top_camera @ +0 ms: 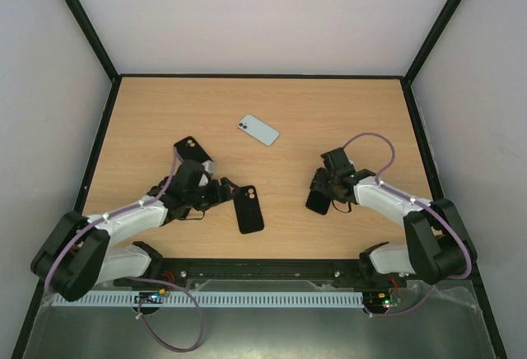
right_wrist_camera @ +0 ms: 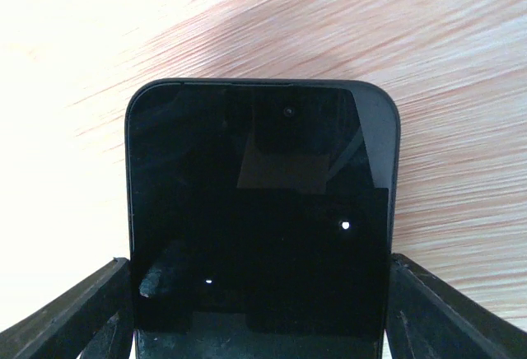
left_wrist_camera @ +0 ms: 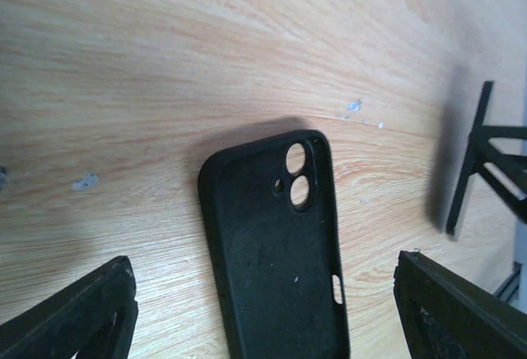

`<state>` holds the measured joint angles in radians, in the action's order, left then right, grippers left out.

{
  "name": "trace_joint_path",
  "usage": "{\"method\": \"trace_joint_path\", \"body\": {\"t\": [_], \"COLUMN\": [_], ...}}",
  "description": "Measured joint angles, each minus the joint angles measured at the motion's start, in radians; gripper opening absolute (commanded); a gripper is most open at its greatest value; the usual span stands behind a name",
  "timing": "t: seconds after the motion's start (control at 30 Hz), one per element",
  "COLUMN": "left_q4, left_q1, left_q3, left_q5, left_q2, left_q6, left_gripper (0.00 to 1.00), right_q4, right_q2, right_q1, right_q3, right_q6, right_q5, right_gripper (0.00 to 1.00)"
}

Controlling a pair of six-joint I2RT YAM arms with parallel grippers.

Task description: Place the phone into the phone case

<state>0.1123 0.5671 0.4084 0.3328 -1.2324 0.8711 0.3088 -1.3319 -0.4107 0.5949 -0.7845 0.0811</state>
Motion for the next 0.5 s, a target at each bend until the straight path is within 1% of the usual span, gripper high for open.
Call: {"method": "trace_joint_path", "body": {"t": [0.17,0.37,0.5], "left_q4": [-0.007,-0.040,-0.074], "left_q1": [-0.064,-0.097,-0.146], "left_q3": [-0.017,-0.017,-0.017], "left_q5": [0.063,0.101,0.126], "left_q2": [0.079,0.153,0.189], "left_q6": [0.001,0.000,-0.002], "left_gripper": [0.85,0.87,0.90], "right_q4": [-0.013,-0.036,-0.079], "right_q2": [0.013,0.031,0.031], "right_q1": [-0.090,-0.190,-0.272], "right_q3": [0.022,0.068,0.112], "right_q6": [0.063,0.086,0.092], "right_q5": [0.048,0.113,0.163], "right_gripper": [0.68,0.68,0.68]}}
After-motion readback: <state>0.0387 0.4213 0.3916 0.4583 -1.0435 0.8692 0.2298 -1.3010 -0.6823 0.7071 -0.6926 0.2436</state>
